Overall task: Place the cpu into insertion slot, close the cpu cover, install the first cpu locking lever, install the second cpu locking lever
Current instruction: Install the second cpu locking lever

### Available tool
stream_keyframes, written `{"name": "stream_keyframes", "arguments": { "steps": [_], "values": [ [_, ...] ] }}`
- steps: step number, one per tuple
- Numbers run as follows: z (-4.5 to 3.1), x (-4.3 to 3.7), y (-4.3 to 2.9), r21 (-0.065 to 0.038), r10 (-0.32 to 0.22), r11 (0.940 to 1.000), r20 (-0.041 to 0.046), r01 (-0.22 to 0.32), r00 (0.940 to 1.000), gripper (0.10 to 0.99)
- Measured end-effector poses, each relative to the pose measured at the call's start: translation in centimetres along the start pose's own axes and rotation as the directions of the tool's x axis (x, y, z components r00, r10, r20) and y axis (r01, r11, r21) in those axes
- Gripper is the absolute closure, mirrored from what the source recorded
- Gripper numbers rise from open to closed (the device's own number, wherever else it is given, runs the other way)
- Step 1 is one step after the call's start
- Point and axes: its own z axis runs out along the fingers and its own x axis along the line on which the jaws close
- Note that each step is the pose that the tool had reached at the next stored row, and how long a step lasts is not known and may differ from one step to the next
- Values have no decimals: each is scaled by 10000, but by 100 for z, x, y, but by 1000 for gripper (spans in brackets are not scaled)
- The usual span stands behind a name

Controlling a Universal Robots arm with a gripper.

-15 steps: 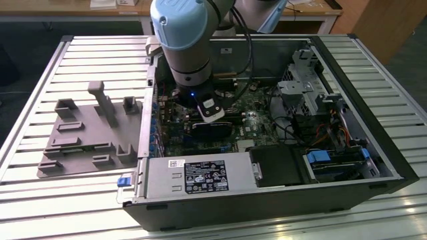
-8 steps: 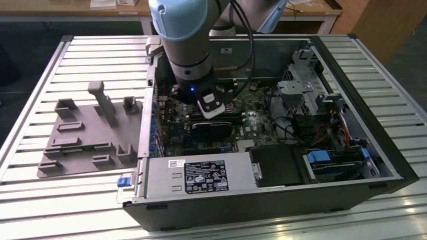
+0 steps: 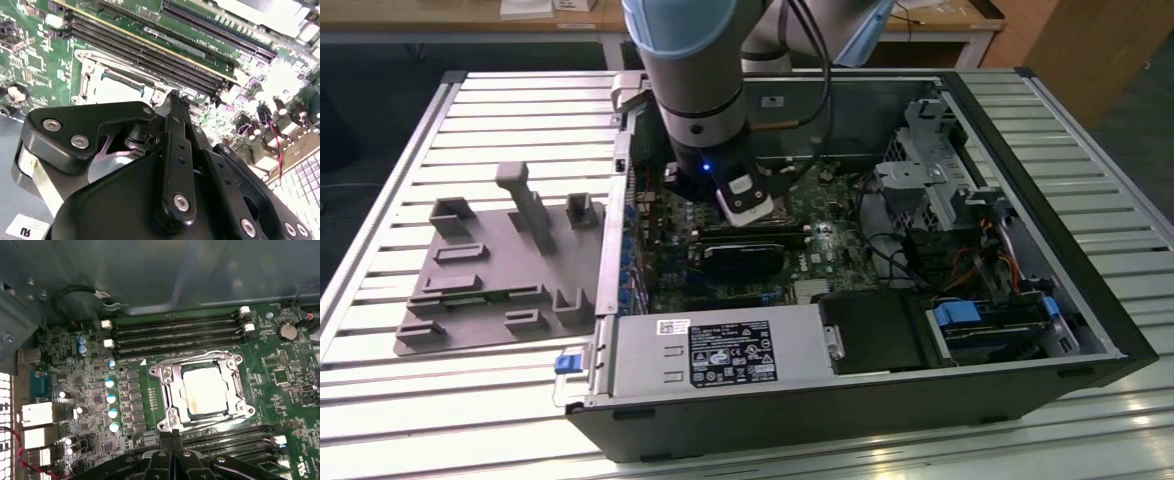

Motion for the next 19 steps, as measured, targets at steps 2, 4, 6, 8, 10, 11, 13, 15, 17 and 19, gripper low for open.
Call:
{"name": "stream_keyframes", "arguments": {
  "steps": [2,4,6,8,10,11,13,15,17,19],
  "values": [
    [6,-43,7,103,3,9999,21,-3,10000,984],
    [13,-95,15,165,8,9999,32,-8,10000,984],
    [21,-152,24,192,13,9998,39,-14,10000,984],
    [30,-215,35,206,16,9998,43,-17,10000,984],
    [39,-275,47,221,25,9998,46,-26,10000,984],
    [44,-296,57,228,29,9997,49,-30,10000,984],
    [52,-317,82,248,33,9997,53,-34,10000,984],
    [60,-322,117,335,24,9994,68,-27,10000,984],
    [70,-323,152,491,0,9988,94,-4,10000,984],
    [79,-325,193,609,-18,9981,111,11,9999,984]
  ]
}}
